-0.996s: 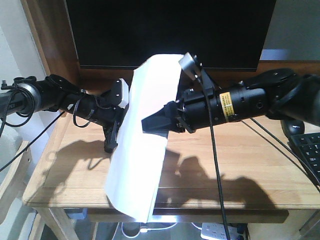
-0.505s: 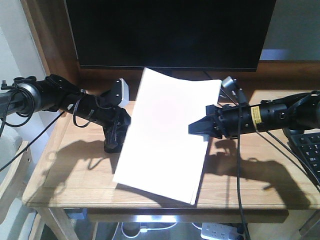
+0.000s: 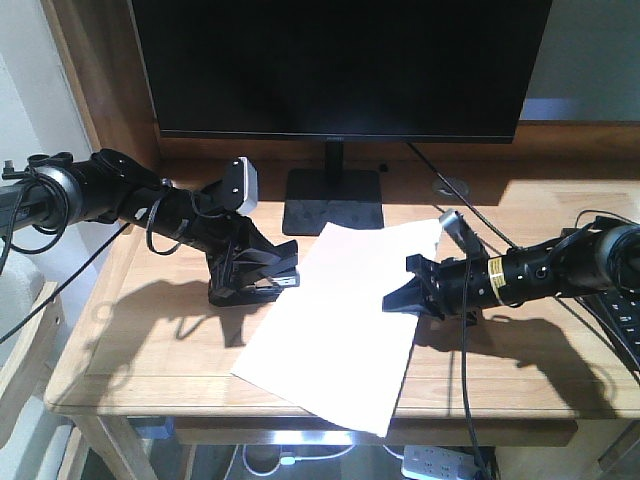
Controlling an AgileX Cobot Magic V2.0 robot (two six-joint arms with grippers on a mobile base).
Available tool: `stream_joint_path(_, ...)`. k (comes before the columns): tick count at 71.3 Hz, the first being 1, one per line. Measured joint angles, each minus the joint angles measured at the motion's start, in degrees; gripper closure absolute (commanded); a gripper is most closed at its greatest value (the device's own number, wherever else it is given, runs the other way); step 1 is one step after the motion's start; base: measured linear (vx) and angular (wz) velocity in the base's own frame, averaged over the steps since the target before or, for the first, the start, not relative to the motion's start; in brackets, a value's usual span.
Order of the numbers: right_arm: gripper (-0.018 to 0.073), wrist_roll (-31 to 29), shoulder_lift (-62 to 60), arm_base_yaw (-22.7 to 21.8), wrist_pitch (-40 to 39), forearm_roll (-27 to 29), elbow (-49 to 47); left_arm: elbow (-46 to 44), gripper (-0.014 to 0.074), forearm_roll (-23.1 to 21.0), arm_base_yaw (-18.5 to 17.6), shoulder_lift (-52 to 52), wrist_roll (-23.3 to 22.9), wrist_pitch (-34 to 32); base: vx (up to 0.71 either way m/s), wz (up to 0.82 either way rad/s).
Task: Grab stapler and paper to desk for stapling
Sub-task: 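Lay the white paper flat on the desk beside the stapler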
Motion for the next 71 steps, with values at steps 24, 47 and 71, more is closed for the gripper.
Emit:
stream_joint_path(24,0.0562,-3.6,0.3,2.7,3.3,0.2,-1.2,0.0,0.0603,0.0,0.0,0.0,0.0,0.0,0.00,0.00)
stream_joint_path(47,0.0562,-3.7,0.8,7.4,10.3,0.3,-5.8,0.0,0.0603,0.0,0.0,0.0,0.0,0.0,0.00,0.00)
stream_joint_path(71,0.0468,-4.0,3.8,8.3,11.9,0.9,-7.7,0.0,0.0603,0.0,0.0,0.0,0.0,0.0,0.00,0.00)
